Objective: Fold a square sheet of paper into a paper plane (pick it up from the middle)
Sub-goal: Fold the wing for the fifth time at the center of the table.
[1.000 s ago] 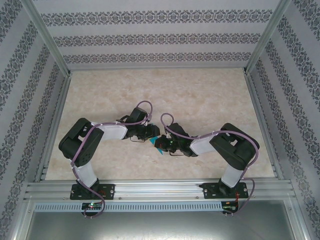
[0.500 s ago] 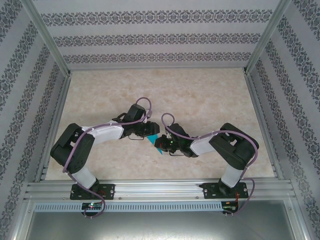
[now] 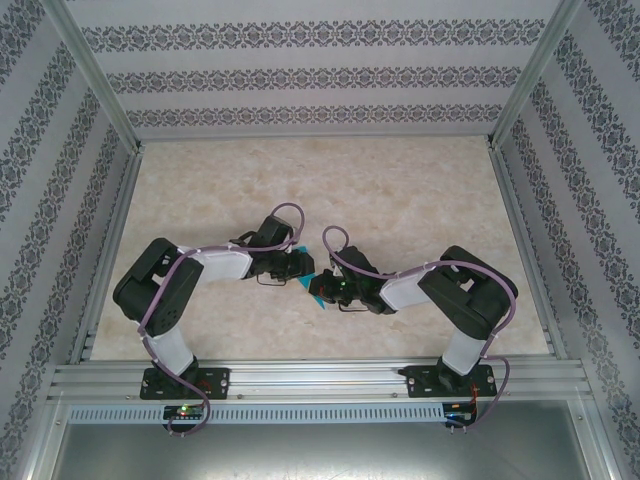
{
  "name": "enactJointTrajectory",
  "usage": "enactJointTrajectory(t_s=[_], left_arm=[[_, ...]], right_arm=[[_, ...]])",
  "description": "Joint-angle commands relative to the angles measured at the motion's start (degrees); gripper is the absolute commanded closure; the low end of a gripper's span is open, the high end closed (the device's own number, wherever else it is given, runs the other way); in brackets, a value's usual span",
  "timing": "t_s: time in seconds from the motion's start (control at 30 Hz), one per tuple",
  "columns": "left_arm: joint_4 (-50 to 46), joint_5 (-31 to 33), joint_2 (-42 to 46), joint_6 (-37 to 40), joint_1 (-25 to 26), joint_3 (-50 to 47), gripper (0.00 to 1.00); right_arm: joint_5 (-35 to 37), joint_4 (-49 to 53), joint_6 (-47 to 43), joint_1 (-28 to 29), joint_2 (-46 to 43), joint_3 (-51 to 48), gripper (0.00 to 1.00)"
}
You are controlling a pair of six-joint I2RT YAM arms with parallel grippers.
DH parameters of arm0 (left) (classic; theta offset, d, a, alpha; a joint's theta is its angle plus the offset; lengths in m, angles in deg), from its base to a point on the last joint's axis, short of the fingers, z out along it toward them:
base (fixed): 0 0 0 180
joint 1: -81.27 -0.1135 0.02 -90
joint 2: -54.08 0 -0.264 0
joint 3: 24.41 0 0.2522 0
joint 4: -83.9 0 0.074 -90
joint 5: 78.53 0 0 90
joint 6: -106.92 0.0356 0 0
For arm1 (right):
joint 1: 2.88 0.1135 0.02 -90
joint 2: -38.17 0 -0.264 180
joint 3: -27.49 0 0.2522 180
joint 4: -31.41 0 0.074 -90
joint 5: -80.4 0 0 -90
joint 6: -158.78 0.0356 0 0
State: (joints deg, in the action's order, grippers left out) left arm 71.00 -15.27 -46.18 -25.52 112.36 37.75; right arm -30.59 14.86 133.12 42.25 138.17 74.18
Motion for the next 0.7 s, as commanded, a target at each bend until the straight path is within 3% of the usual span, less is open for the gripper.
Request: enactJointTrajectory(t_s=[0.0,0.67], left_arm=[[-1.56,4.1,-1.95,0.76,-2.65,0.82,0.63],[-6.04,4.12,-2.53,3.46,-10.67,3.41,0.63]], right_arm=[[0.51,13.74,-2.71,0.14,1.47,-1.05,1.0],[-0.36,17.48,-4.49,0.05,0.54,-0.94,1.0]])
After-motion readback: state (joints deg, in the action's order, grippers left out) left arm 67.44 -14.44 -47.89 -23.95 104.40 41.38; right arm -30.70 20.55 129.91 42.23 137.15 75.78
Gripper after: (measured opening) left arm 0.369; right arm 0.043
